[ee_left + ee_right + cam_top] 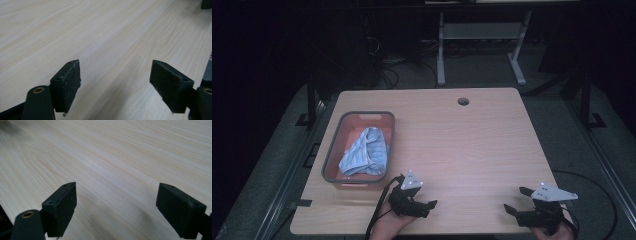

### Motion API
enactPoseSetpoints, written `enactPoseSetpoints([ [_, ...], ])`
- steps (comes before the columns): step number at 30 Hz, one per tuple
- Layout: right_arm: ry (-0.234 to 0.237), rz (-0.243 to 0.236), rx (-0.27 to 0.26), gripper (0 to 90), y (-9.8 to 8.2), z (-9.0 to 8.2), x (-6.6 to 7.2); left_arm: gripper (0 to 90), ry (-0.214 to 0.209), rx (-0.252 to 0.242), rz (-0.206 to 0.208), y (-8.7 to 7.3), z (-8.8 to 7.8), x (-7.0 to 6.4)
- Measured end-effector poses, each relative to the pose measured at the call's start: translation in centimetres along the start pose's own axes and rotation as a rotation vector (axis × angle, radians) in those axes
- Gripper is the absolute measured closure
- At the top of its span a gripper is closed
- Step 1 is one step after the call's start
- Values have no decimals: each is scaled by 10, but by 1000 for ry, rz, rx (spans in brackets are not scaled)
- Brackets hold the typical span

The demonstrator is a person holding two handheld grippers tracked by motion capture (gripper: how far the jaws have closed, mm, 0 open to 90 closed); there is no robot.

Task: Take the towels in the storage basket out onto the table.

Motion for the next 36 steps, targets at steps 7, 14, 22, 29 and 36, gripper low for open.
enactPoseSetpoints([
  [7,0,22,-7,158,1,0,-3,215,-15,8,20,11,-3,-2],
  [14,-10,22,-19,158,3,-3,-1,204,-32,43,28,27,-4,-6],
  [22,-3,11,-20,157,3,-3,0,200,-40,86,48,45,-9,0],
  [29,-1,14,-19,157,4,-2,-1,184,-33,102,56,64,-16,7],
  [36,1,17,-20,158,3,-2,-2,176,-33,126,63,84,-19,13],
])
Point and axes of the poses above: each handheld gripper's, and its own axes: z roughly forward along the jaws, y roughly out of its top, x roughly to its left, the point moved 1 cm from there along z, roughly forward along the jaws, and after that the axes turned 2 degrees about y, right-handed, at the moved point
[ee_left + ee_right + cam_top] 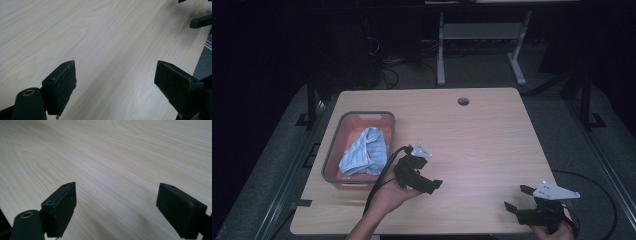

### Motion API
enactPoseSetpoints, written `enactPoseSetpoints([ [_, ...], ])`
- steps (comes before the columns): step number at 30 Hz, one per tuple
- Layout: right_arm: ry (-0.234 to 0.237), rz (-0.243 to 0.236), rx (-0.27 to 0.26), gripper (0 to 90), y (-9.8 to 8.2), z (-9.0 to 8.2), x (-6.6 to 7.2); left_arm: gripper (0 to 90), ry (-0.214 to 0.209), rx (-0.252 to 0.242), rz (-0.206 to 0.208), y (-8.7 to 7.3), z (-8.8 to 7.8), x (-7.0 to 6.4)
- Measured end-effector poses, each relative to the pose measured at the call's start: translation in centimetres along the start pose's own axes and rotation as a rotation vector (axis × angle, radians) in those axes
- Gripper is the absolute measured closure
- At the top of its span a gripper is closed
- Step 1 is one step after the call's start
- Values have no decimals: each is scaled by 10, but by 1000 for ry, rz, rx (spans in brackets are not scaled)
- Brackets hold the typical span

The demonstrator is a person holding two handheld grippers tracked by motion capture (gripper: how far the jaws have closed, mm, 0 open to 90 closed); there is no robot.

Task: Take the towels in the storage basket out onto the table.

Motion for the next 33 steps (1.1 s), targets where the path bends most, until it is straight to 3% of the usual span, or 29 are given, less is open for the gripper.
enactPoseSetpoints([
  [11,-2,6,-8,157,-1,-2,-2,176,22,31,-6,19,-10,13],
  [20,6,11,-4,157,-1,-2,-1,175,82,56,-33,27,-22,34],
  [27,0,4,-12,156,-1,-3,-2,180,97,53,-51,32,-34,46],
  [33,2,13,-7,156,-2,-4,-2,184,141,46,-84,33,-50,63],
])
Point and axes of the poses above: each handheld gripper's, and its own axes: z roughly forward along the jaws, y roughly out of its top, x roughly to its left, the point moved 1 cm from there along z, roughly forward along the jaws, and after that the axes turned 2 degrees about y, right-handed, at the moved point
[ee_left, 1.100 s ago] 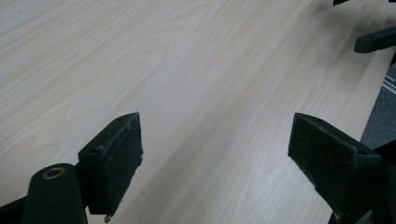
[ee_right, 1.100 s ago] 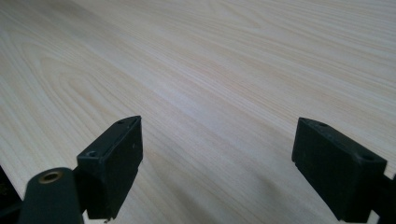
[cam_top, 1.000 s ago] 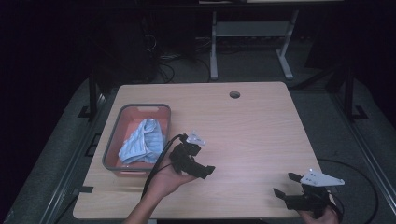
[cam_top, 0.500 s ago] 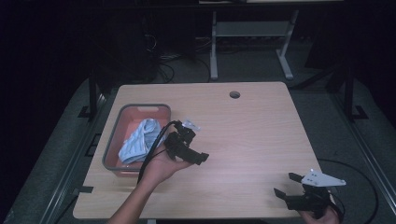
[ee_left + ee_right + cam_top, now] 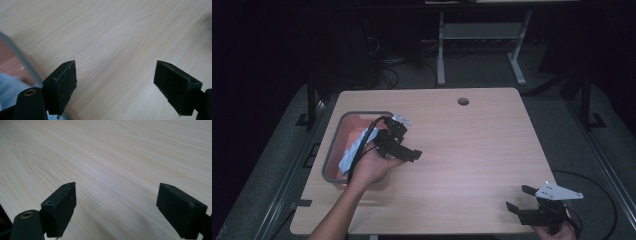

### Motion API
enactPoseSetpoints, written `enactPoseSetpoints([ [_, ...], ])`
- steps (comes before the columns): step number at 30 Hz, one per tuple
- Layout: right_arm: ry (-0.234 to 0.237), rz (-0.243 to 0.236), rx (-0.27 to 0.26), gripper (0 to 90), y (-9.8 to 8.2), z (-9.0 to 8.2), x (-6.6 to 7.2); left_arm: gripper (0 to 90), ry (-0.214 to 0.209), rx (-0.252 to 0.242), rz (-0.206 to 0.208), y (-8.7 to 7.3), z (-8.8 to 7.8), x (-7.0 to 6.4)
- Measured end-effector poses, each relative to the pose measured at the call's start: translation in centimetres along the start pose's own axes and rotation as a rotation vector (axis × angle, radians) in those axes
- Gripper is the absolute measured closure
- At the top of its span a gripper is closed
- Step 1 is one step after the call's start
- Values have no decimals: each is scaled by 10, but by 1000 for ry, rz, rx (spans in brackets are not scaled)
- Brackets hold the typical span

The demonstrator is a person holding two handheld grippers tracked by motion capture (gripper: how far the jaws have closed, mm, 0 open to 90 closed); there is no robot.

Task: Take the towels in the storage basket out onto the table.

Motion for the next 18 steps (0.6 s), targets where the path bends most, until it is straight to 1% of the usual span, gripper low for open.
enactPoseSetpoints([
  [1,-3,-6,-8,156,0,-1,-1,186,9,-14,-17,-1,-5,6],
  [2,-4,-1,-8,156,0,-1,-1,192,9,-14,-17,-1,-5,6],
  [3,-4,1,-9,156,0,-1,-2,193,11,-10,-34,-3,-9,14],
  [4,-4,1,-9,156,0,-1,-2,193,11,-10,-34,-3,-9,14],
  [5,-3,5,-8,156,-1,-1,-2,193,18,-9,-42,-4,-10,16],
  [6,-3,7,-6,156,-1,-1,-2,195,27,-2,-41,-5,-12,19],
  [7,-2,6,-6,156,-1,-1,-2,196,38,-5,-53,-7,-14,24],
  [8,-2,6,-6,156,-1,-1,-2,197,38,-5,-53,-7,-14,24],
  [9,-3,4,-5,156,0,-1,-1,197,52,-2,-62,-9,-17,30],
  [10,-3,4,-5,156,0,-1,-1,197,52,-2,-62,-9,-17,30],
  [11,-4,3,-6,156,0,-1,-1,198,57,3,-76,-13,-18,35],
  [12,-4,3,-6,156,0,-1,-1,200,57,3,-76,-13,-18,35],
  [13,0,5,-6,156,-1,-1,-2,200,70,13,-85,-15,-19,41],
  [14,0,5,-6,156,-1,-1,-2,200,70,13,-85,-15,-19,41],
  [15,0,3,-3,156,-1,-1,-2,201,84,15,-105,-19,-21,47],
  [16,0,3,-3,156,-1,-1,-2,205,84,15,-105,-19,-21,47],
  [17,0,2,-4,156,0,-1,-2,205,96,16,-115,-21,-22,52],
  [18,0,2,-4,156,0,-1,-2,205,96,16,-115,-21,-22,52],
])
Point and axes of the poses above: each handheld gripper's, and its own axes: z roughly forward along the jaws, y roughly out of its top, x roughly to its left, the point moved 1 cm from there along z, roughly forward along the jaws, and after that the axes turned 2 degrees about y, right-handed, at the moved point
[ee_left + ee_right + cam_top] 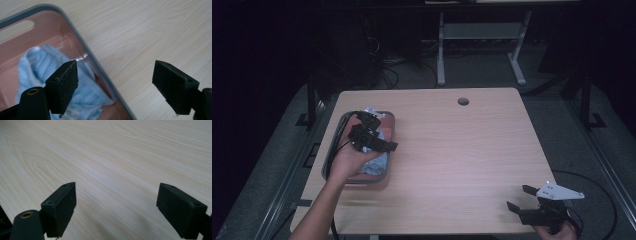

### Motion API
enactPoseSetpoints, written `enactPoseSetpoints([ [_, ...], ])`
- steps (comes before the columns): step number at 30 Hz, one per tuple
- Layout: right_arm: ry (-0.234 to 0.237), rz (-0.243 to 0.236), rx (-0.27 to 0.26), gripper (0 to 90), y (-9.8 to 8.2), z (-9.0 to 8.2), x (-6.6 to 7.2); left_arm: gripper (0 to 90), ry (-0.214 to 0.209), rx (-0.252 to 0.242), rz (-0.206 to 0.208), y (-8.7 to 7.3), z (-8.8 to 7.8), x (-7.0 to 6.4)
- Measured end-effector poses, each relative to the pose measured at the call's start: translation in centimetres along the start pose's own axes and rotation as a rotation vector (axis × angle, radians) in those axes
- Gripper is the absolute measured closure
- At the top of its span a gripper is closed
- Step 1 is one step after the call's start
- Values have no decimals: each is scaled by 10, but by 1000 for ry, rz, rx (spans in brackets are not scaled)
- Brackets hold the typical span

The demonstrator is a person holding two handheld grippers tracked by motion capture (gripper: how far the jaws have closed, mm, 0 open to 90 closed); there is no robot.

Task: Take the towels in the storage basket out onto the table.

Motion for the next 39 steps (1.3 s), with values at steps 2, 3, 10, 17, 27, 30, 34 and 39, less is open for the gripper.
enactPoseSetpoints([
  [2,1,-3,0,156,1,0,0,205,20,4,-17,-3,-1,7],
  [3,3,-2,3,156,1,1,1,205,21,8,-26,-4,-1,10],
  [10,8,-10,2,156,0,1,0,205,49,32,-70,-9,3,28],
  [17,15,-12,5,156,0,1,1,212,84,72,-113,-20,10,42],
  [27,17,-17,9,156,1,2,4,219,121,154,-149,-30,25,56],
  [30,17,-28,4,156,1,2,4,235,124,176,-160,-32,32,59],
  [34,21,-24,4,156,1,2,5,253,123,200,-163,-34,39,61],
  [39,23,-25,6,156,2,3,6,272,139,251,-159,-36,50,61],
])
Point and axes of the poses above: each handheld gripper's, and its own axes: z roughly forward along the jaws, y roughly out of its top, x roughly to its left, the point moved 1 cm from there along z, roughly forward along the jaws, and after that the axes turned 2 degrees about y, right-handed, at the moved point
